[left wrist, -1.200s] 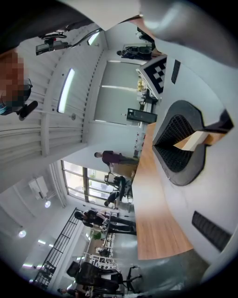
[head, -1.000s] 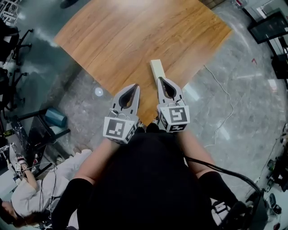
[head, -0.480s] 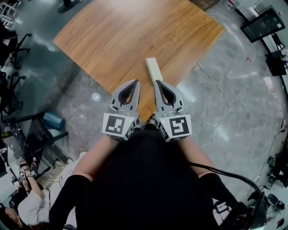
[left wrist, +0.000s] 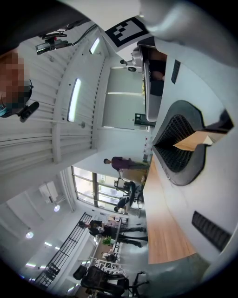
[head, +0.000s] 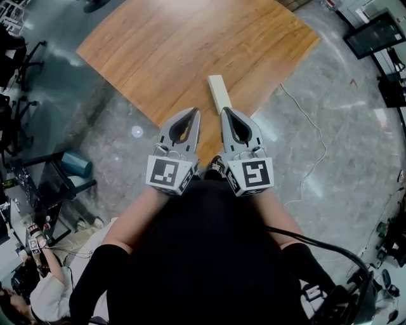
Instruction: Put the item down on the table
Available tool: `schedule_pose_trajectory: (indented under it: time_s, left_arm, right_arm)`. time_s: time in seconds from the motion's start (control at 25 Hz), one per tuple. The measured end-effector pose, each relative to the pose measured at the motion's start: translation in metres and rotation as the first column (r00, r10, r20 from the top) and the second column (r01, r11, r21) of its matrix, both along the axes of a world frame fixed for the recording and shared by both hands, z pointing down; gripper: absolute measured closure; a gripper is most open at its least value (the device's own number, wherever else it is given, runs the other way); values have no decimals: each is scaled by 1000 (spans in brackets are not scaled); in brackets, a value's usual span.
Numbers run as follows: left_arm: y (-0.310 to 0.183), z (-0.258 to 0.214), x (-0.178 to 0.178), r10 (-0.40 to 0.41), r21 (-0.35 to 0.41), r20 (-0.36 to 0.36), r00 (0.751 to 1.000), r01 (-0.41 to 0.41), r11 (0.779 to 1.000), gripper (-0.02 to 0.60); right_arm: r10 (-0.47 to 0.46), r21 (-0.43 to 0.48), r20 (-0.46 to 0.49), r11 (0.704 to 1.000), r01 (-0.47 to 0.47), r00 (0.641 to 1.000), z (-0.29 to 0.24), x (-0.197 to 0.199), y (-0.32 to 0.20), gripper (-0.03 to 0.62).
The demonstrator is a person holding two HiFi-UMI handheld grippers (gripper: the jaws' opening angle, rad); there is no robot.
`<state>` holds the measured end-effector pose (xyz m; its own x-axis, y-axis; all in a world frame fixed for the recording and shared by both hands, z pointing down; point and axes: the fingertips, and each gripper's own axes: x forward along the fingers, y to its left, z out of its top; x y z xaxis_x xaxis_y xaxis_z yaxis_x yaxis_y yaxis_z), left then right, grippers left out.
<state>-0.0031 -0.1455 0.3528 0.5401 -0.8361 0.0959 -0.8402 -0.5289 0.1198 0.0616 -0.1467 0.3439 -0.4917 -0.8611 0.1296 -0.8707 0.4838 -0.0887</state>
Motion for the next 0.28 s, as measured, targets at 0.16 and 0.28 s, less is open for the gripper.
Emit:
schedule_pose_trajectory:
  time_s: [0.16, 0.28]
  left_arm:
    - [1, 1, 1, 0, -3, 1, 1000, 0, 1000, 578]
    - [1, 2, -1, -3, -6, 1, 1000, 3, 1000, 578]
  right_arm:
    - [-4, 0, 3, 1000, 4, 1000, 0, -1, 0, 582]
    - [-12, -2, 4, 1000, 12, 1000, 0, -5, 0, 582]
